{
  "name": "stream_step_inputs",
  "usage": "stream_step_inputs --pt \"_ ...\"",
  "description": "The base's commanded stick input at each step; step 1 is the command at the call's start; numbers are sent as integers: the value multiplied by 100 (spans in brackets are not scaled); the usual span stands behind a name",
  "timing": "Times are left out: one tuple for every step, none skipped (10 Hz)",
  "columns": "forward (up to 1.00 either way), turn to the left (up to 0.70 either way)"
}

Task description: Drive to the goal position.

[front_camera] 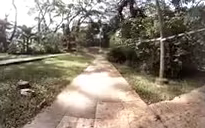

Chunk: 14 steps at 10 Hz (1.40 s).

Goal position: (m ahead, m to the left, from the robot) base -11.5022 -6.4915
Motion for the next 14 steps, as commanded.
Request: stream_step_inputs --pt "70 0" --pt "70 0" --pt "70 0" --pt "70 0" --pt "70 0" --pt "70 0" --pt "70 0" --pt "70 0" --pt "70 0" --pt "70 0" --pt "70 0" --pt "70 0" --pt "70 0" --pt "70 0"
